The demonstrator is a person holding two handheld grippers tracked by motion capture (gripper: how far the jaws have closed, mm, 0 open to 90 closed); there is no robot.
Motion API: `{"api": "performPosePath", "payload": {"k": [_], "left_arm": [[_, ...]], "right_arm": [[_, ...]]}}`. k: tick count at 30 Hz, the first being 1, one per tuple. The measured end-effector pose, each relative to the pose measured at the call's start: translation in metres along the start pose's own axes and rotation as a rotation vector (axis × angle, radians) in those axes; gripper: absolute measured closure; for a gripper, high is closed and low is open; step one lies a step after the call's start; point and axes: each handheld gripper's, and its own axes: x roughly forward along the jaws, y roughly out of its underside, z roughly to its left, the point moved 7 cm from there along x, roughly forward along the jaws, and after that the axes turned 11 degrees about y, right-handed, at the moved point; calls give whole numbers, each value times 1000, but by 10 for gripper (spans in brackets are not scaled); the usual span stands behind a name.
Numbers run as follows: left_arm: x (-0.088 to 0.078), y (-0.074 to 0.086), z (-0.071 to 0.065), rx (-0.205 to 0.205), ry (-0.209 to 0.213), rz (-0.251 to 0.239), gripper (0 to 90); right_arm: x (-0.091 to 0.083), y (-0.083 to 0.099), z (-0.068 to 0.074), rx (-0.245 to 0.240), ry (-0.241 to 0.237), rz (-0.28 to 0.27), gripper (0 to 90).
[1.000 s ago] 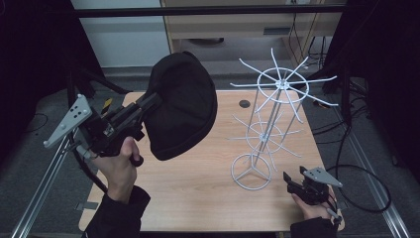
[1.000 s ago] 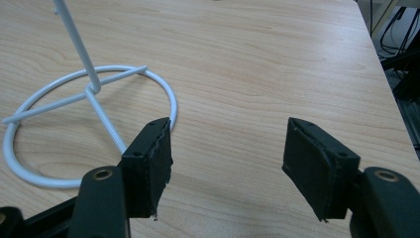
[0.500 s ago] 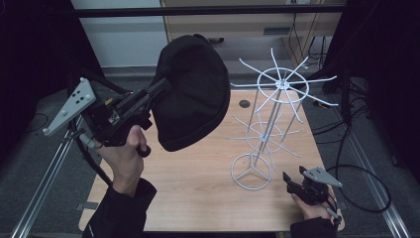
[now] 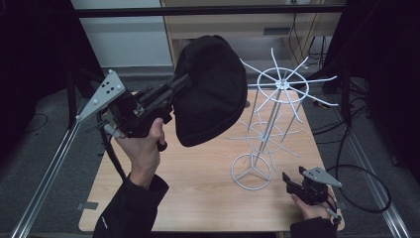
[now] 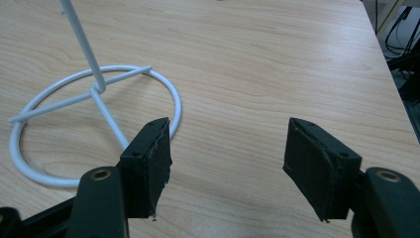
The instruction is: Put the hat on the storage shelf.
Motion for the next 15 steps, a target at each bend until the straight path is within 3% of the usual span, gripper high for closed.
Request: {"api": "performPosePath", "payload": {"k": [15], "left_arm": [[5,37,15,-47,-13,84,778]], "right_arm": [[0,1,1,1,-8,7,340]]}}
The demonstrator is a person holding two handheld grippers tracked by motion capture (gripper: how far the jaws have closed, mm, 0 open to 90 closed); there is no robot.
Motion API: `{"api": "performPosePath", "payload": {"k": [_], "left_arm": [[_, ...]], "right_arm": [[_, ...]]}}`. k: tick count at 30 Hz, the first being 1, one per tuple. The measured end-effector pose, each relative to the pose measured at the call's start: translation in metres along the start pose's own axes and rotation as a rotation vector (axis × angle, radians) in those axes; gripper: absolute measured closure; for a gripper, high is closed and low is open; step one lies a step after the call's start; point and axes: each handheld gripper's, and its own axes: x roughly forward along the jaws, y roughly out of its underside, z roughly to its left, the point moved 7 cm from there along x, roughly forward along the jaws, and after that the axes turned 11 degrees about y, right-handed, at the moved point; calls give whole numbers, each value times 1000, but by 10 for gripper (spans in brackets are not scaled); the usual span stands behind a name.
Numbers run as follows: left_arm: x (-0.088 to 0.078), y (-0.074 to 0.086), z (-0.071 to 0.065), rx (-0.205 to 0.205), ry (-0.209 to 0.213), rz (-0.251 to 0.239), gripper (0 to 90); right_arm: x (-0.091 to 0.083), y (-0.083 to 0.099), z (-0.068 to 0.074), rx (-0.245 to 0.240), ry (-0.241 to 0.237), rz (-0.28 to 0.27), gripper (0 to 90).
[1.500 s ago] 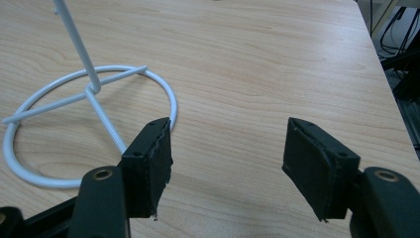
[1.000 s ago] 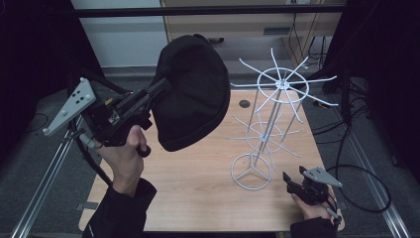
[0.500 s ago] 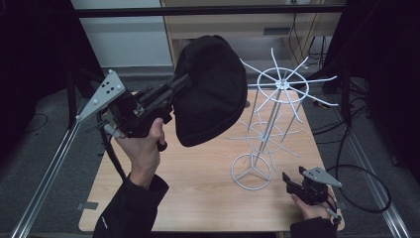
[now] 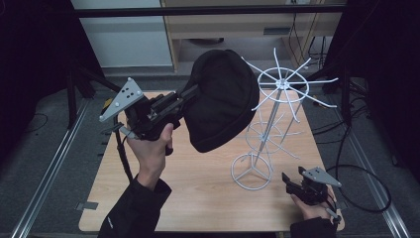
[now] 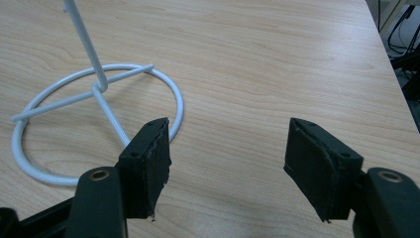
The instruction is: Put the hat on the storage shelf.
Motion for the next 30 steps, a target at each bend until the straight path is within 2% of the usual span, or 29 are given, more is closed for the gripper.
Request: {"api": "performPosePath", "payload": {"k": [6,17,24,30], "left_arm": [[0,22,9,-13,-21,65,726],[13,68,15,-21,-24,192,727],[18,78,13,-3,-16,217,676],[9,79,13,2,-10,206,537]], "right_arm": [[1,0,0,-8,0,-5,333],[1,1,1,-8,-1,1,326],[1,1,1,-13,-2,2,322],[2,1,1,-13,-2,3,321]]}}
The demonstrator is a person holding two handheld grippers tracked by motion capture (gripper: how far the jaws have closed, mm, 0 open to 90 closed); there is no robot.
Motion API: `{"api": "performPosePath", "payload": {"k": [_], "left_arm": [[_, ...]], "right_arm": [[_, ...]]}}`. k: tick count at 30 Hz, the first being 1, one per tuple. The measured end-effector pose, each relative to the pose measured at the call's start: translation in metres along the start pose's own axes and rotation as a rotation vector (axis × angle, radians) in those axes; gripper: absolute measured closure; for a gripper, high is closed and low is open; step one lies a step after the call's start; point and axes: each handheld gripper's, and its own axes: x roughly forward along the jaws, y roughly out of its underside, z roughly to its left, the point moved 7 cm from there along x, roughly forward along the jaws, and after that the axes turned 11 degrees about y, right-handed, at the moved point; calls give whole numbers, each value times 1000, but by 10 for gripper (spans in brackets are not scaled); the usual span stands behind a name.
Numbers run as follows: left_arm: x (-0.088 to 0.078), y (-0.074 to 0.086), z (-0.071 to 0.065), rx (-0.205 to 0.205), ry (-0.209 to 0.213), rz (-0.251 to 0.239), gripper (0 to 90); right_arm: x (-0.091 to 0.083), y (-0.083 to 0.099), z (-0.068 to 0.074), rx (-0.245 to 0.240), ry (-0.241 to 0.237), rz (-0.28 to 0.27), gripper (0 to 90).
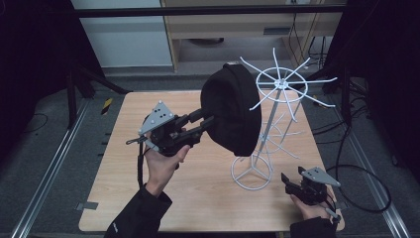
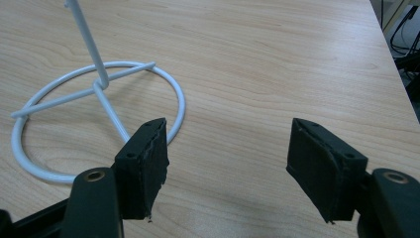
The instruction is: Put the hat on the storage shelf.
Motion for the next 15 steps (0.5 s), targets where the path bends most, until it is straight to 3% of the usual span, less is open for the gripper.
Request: {"api": "performPosePath", "payload": {"k": [7,15], "left_arm": [[-20,3,-1,9,-9,-25,411],[-48,19,1,24,-33,-12,354]], "right_arm": [[0,0,0,0,0,-2,317],[1,0,0,1,1,-1,311]]}}
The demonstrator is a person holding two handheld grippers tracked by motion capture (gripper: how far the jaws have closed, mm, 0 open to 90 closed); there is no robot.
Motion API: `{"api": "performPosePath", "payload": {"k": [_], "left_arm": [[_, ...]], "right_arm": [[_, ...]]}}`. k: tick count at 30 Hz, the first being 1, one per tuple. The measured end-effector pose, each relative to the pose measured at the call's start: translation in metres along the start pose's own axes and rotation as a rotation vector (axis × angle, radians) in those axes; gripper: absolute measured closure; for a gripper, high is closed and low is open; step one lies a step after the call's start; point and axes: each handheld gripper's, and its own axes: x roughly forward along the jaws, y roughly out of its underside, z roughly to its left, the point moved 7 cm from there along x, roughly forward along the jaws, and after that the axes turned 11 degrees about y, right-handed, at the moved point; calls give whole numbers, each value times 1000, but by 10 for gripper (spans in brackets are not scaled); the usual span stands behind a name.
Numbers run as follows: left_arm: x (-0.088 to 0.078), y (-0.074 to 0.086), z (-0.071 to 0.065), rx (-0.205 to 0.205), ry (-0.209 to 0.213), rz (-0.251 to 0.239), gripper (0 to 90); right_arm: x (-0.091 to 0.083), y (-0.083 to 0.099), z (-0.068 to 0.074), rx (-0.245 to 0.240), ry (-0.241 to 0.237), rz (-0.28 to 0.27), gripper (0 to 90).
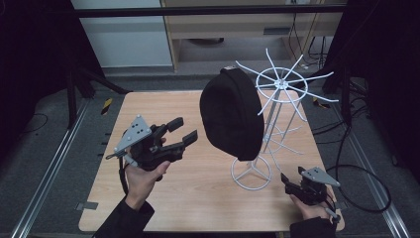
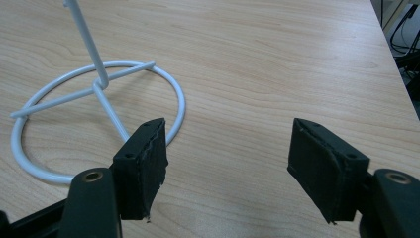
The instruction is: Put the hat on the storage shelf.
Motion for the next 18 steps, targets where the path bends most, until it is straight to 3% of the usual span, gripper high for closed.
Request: {"api": "performPosePath", "payload": {"k": [4,8,18], "left_arm": [[-14,17,7,0,-37,33,343],[-31,46,22,-20,-91,87,337],[-79,143,74,-136,-261,244,323]], "right_arm": [[0,0,0,7,-2,2,309],[-1,0,0,7,1,2,304],[0,1,0,13,-1,9,285]]}}
